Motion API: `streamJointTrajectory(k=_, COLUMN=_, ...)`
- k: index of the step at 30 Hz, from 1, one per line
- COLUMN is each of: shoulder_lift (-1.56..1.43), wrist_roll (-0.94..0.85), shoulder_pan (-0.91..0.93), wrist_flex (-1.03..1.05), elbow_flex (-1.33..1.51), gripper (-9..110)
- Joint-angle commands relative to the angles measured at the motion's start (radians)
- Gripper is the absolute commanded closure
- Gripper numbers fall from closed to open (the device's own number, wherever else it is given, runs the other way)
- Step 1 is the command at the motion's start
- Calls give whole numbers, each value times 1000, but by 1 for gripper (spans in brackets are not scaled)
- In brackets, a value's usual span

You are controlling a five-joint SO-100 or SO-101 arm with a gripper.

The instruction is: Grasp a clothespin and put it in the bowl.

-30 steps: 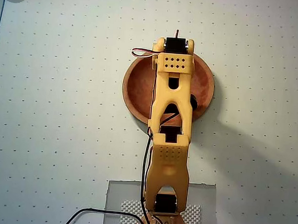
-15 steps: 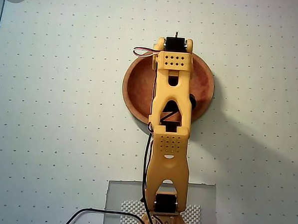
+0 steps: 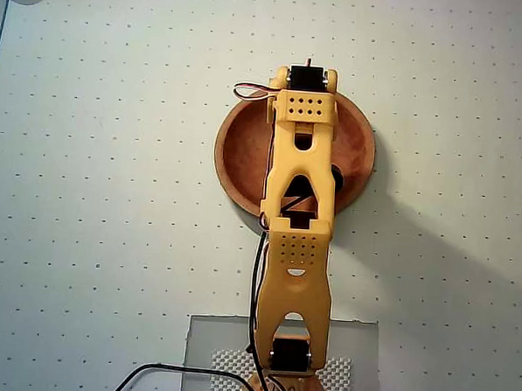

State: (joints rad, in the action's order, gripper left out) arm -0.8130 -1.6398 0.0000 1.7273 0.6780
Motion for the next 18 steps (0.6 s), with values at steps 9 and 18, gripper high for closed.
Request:
streamJointTrajectory(k=9, shoulder_lift=-63, wrist_roll=5, shoulder_pan=0, wrist_flex=5, elbow_flex=-71, gripper=91)
streamJointTrajectory(k=18, shoulder_lift=-311, wrist_roll=6, shoulder_pan=9, wrist_flex=18, elbow_flex=-44, gripper=91)
